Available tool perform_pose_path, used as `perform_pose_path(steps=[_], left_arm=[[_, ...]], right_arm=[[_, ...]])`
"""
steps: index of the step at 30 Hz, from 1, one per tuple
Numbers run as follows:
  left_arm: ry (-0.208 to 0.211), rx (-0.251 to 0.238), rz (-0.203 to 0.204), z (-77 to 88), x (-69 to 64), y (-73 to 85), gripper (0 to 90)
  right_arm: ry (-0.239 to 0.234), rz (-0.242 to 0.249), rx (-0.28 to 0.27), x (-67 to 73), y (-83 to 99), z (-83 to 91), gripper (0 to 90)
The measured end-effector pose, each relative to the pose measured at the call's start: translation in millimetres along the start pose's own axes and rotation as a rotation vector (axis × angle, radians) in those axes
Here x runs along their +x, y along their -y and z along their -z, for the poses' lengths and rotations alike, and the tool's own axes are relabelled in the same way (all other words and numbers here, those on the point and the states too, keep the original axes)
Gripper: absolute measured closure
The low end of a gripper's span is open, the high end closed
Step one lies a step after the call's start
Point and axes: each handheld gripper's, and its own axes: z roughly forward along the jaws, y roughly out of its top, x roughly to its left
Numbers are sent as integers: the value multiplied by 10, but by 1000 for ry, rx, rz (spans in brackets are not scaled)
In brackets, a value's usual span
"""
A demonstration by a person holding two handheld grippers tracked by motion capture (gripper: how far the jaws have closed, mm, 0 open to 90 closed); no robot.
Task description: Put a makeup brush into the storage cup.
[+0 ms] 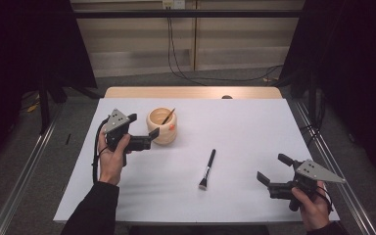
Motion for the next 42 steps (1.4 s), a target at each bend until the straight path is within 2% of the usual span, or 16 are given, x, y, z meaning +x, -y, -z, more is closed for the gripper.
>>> perform_pose_path(steps=[3, 6, 10, 14, 16, 17, 18, 20, 24, 29, 30, 33, 35, 37, 40, 42], left_arm=[[-11, -5, -1, 56, -13, 37, 16], [-43, 4, -13, 109, -32, 82, 15], [-22, 0, -3, 182, -67, 134, 18], [-53, -16, 2, 263, -97, 137, 18], [-50, -24, 1, 298, -112, 142, 18], [-56, -11, -19, 313, -116, 151, 21], [-61, -14, -22, 324, -122, 165, 21], [-52, -13, -3, 355, -125, 196, 23], [-65, -6, -31, 413, -162, 241, 22], [-56, -16, -36, 487, -226, 316, 18], [-71, -12, -41, 506, -235, 339, 16], [-71, -11, -8, 553, -264, 428, 15], [-90, -8, -1, 586, -285, 472, 15], [-83, -12, 10, 619, -296, 504, 14], [-94, -9, 3, 685, -330, 548, 14], [-91, 9, 18, 722, -366, 581, 14]], right_arm=[[3, 0, -2, -2, 0, 0, 0], [-1, 4, -1, -2, -1, 0, 0], [0, 4, -2, -2, -2, 0, 0], [-3, -1, 0, 0, -2, -4, 0], [-7, 1, 2, 1, -1, -3, 0], [-5, 3, 1, -1, -1, -3, 0], [-4, 3, 0, -2, -1, -4, 0], [-3, 6, -2, -3, -2, -3, 0], [-3, 4, 0, -1, 0, -3, 0], [-7, 1, 3, 1, -1, -3, 0], [-5, 4, 1, -1, 0, -6, 0], [-2, 2, -1, 1, -1, -5, 0], [-3, 1, 3, -1, 1, -5, 0], [-4, 3, 1, -1, 0, -7, 0], [-3, -4, 5, 2, -3, -18, 0], [-3, -2, 4, 2, -3, -26, 0]])
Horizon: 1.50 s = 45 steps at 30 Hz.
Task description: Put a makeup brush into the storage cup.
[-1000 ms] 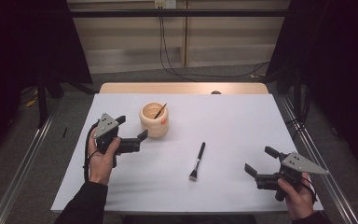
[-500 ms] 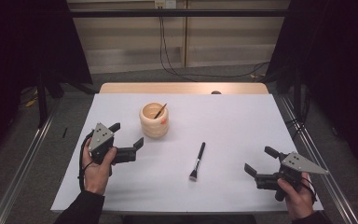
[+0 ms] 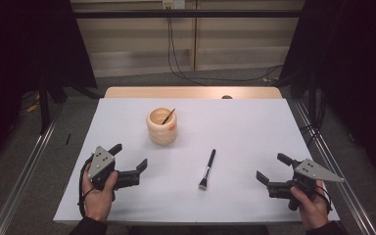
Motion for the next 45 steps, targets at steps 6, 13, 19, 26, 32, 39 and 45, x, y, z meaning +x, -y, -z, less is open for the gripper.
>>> perform_pose_path(steps=[6, 13, 19, 26, 32, 39, 45], left_arm=[[13, -32, -21, 128, -36, 64, 12], [24, -50, -10, 155, -31, 127, 13], [34, -49, 20, 183, -39, 146, 11], [38, -43, 1, 186, -37, 145, 10], [50, -52, -7, 202, -76, 129, 9], [49, -40, -7, 203, -85, 135, 9], [61, -31, -13, 183, -95, 130, 9]], right_arm=[[8, -1, -2, -6, -2, 3, 0], [2, 1, -4, 0, -7, 4, 0], [1, -1, 1, -15, -5, 12, 0], [-1, -8, -1, -7, -7, -4, 0], [5, -9, -7, 0, -14, 0, 0], [-4, -2, -17, -16, -33, -36, 0], [-13, 23, -20, -31, -76, -87, 0]])
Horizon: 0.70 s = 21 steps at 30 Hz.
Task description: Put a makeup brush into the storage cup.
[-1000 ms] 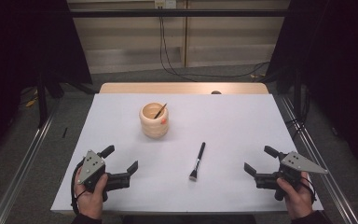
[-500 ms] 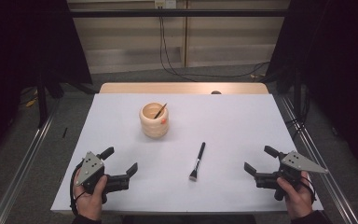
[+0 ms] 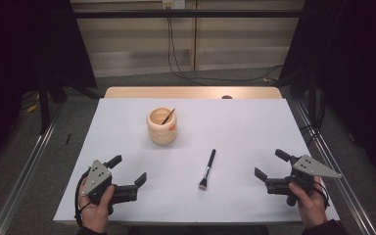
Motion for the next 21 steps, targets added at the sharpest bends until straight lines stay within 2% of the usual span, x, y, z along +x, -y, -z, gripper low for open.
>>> perform_pose_path(steps=[4, 6, 7, 9, 11, 12, 15, 17, 18, 21], left_arm=[[-4, -5, 0, 5, 6, 2, 9], [-8, -6, 4, 5, 9, 4, 9], [-19, 3, 2, 4, 12, 5, 9], [-15, 6, 10, -3, 14, 12, 10], [-22, 3, -1, -3, 11, 7, 10], [-25, 6, -6, -2, 11, 6, 10], [-16, 4, 1, -5, 11, 9, 10], [-13, 0, -4, 1, 12, 5, 9], [0, -7, -4, 2, 10, 7, 9], [5, -1, -14, 2, 4, 6, 8]], right_arm=[[3, 20, -47, 10, -53, -46, 0], [-14, 17, -38, 6, -75, -61, 0], [-19, 0, -39, 8, -86, -68, 0], [-32, 11, -33, 1, -113, -106, 0], [-42, -9, -33, 6, -134, -140, 0], [-41, -1, -29, 2, -148, -159, 0], [-48, -30, -35, -9, -187, -217, 0], [-42, -30, -32, -19, -212, -253, 0], [-39, -35, -29, -22, -226, -272, 0], [-38, -13, -34, -29, -265, -335, 0]])
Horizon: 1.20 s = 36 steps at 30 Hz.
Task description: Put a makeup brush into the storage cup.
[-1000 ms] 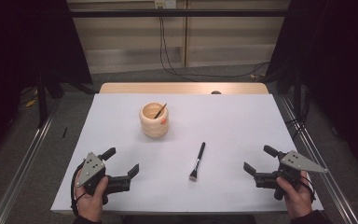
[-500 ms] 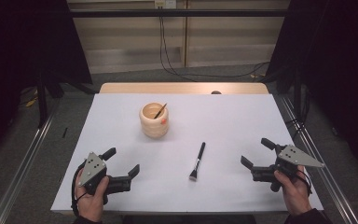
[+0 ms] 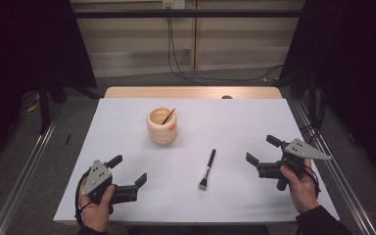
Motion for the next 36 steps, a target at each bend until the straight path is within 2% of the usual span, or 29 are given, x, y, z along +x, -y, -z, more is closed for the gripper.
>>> perform_pose_path(steps=[6, 12, 20, 29, 36], left_arm=[[-7, 2, 4, -4, 9, 0, 8], [-3, 4, 7, -12, 22, 3, 9], [-3, 11, 0, -26, 32, 8, 9], [-2, 10, -3, -25, 33, 8, 9], [3, 10, -5, -30, 40, 9, 9]], right_arm=[[-10, 26, 8, 4, -64, -124, 0], [-14, 29, 21, 9, -139, -264, 0], [-29, 48, 9, 9, -290, -413, 1], [-46, 90, 33, 110, -401, -643, 3], [-50, 100, 80, 155, -425, -832, 7]])
